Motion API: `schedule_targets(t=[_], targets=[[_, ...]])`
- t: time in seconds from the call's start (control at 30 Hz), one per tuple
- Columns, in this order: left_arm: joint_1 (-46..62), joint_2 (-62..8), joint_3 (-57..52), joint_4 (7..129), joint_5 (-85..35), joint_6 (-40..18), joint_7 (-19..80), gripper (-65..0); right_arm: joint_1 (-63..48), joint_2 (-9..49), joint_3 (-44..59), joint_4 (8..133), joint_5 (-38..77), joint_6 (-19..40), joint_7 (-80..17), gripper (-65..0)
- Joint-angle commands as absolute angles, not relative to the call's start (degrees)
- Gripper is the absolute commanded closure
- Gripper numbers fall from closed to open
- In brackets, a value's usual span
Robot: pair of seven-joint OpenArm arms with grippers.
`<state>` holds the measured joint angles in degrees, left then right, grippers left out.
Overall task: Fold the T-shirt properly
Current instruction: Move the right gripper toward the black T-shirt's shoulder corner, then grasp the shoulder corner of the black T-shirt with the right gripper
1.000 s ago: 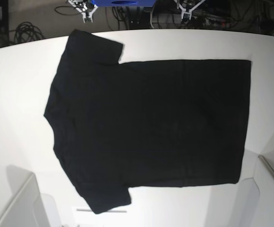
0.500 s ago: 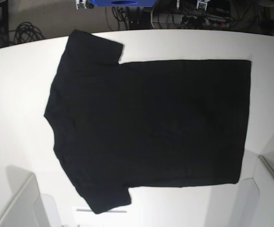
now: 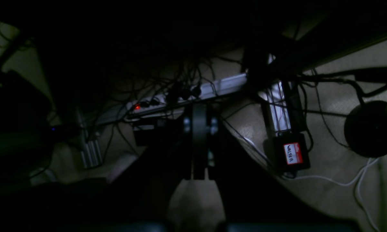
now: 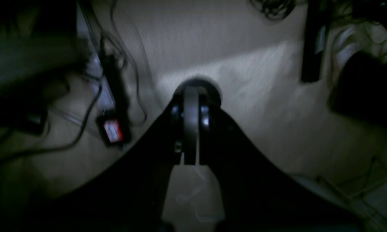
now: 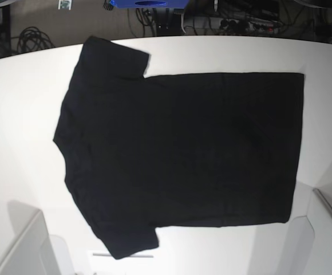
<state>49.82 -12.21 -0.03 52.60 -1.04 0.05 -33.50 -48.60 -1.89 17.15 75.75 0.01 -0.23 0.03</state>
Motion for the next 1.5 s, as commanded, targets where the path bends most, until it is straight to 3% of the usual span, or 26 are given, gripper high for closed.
schedule_targets(t=[0.0, 0.53, 0.97, 1.1, 1.23, 1.47], targets=[[52.53, -12.70, -0.13, 53.58, -2.68, 0.31, -36.44, 0.0, -50.33, -2.33, 18.07, 78.29, 0.13, -0.57, 0.75, 0.0], [68.44, -19.21, -0.92, 76.09, -20.70, 0.48, -58.59, 0.0, -53.14, -4.79, 18.07, 104.04, 0.13, -0.48, 0.75, 0.0], [67.65, -12.26, -21.49, 81.27, -21.41, 0.57, -61.41, 0.0, -48.40, -6.29, 10.42, 112.57, 0.13, -0.31, 0.75, -0.8], [67.65, -12.18, -23.25, 81.89, -21.67, 0.48, -61.41, 0.0, -47.16, -6.29, 8.04, 112.66, 0.22, -0.31, 0.75, -24.8], [67.56, -12.26, -23.08, 82.15, -21.93, 0.48, -61.41, 0.0, -45.05, -6.11, 7.96, 112.66, 5.05, -0.31, -3.30, -39.9], [66.86, -13.49, -22.02, 85.23, -21.93, 0.31, -60.35, -33.1, -38.99, -0.04, 16.48, 112.22, 34.86, -0.31, -22.37, -42.6]])
